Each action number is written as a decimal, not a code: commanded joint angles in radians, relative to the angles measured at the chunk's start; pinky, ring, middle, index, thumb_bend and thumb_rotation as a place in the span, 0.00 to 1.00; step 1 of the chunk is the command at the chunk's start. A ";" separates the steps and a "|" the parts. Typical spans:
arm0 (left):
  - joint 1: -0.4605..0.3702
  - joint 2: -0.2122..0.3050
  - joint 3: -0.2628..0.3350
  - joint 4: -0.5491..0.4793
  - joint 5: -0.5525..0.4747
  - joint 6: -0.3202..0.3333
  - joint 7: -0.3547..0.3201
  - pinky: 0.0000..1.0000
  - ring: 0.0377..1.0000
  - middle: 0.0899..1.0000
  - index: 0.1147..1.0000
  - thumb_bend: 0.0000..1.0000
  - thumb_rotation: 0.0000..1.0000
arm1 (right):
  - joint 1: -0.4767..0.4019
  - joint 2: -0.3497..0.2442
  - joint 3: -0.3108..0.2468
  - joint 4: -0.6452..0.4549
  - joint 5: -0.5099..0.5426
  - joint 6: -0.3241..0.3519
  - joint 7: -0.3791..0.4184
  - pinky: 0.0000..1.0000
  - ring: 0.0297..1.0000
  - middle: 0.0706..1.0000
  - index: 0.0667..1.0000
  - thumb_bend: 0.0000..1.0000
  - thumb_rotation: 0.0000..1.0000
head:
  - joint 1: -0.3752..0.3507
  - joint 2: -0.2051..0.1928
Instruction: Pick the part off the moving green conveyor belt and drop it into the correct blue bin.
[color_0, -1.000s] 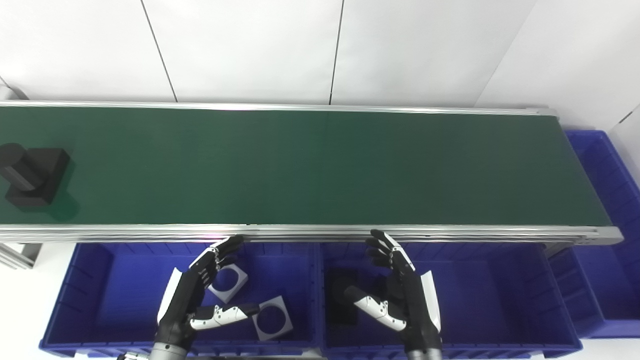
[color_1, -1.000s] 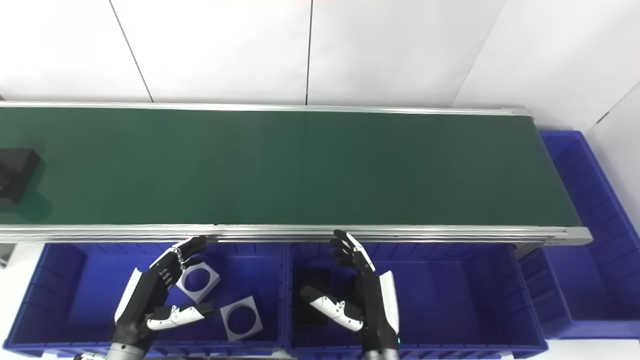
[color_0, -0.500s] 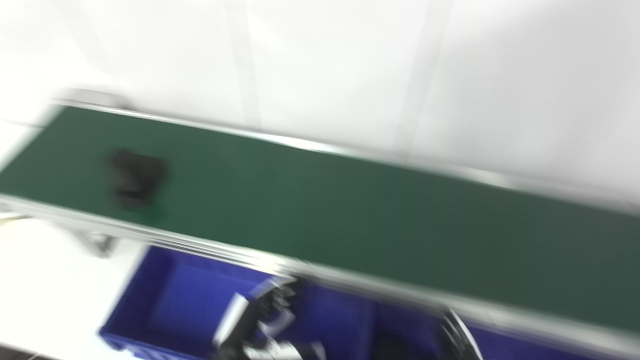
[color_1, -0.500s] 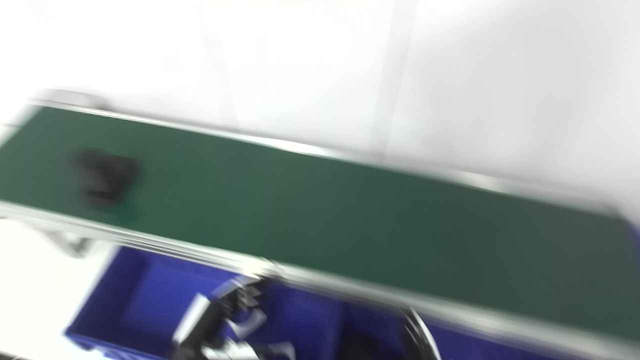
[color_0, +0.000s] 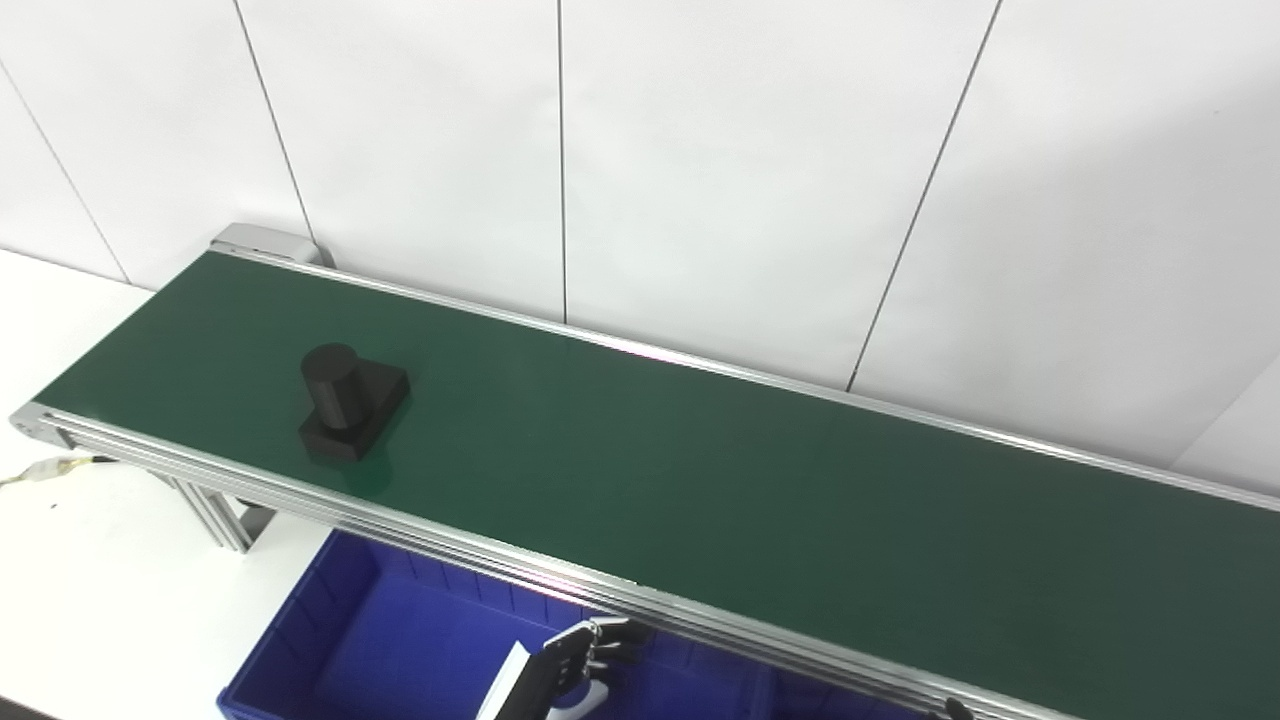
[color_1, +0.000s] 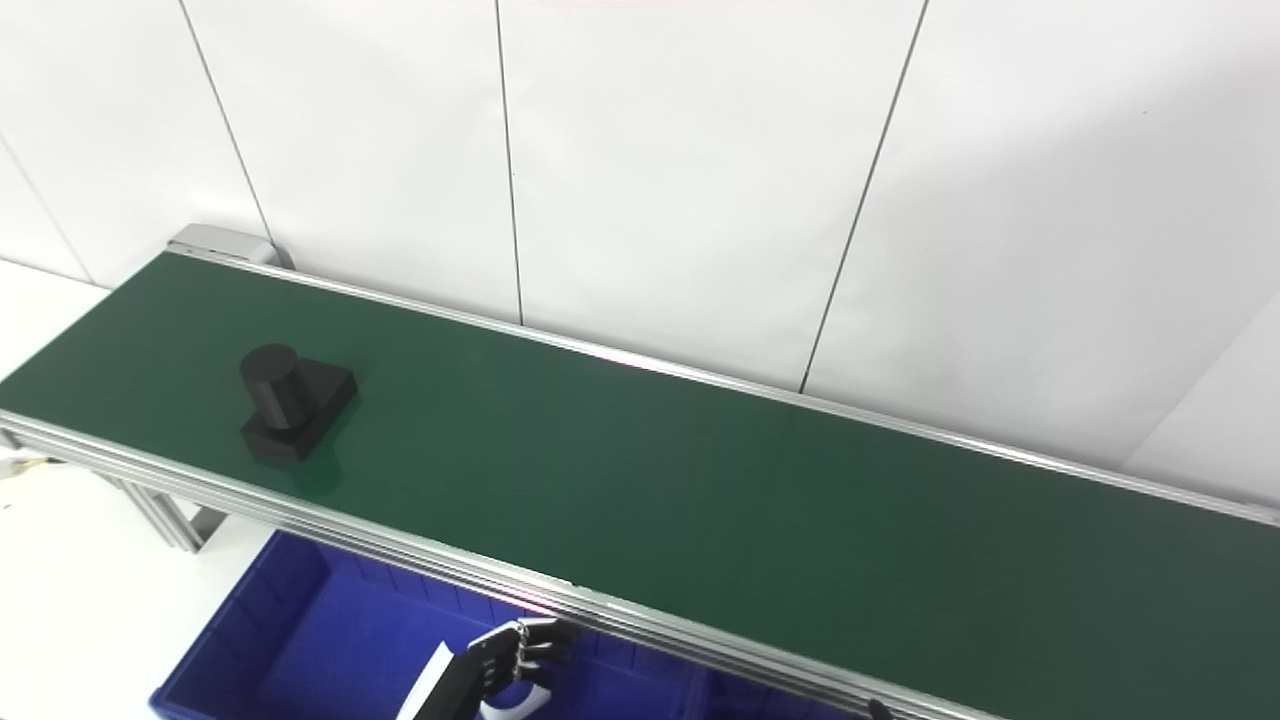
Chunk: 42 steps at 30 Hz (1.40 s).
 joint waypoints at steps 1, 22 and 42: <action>-0.018 0.006 -0.014 -0.009 0.005 -0.040 0.032 0.64 0.70 0.73 0.67 1.00 0.28 | -0.006 -0.009 0.000 -0.015 0.006 -0.061 -0.011 0.85 0.83 0.85 0.93 0.55 0.54 | 0.000 0.001; -0.072 0.026 -0.140 0.029 0.032 -0.040 0.168 0.64 0.71 0.73 0.68 1.00 0.29 | -0.027 -0.068 0.017 -0.187 -0.003 -0.061 -0.134 0.82 0.80 0.83 0.89 0.57 0.46 | 0.001 0.004; -0.106 0.023 -0.195 0.069 0.038 -0.040 0.238 0.67 0.71 0.70 0.67 1.00 0.28 | -0.214 -0.046 -0.153 -0.352 -0.053 0.098 0.101 0.73 0.79 0.83 0.89 0.66 0.67 | 0.025 -0.008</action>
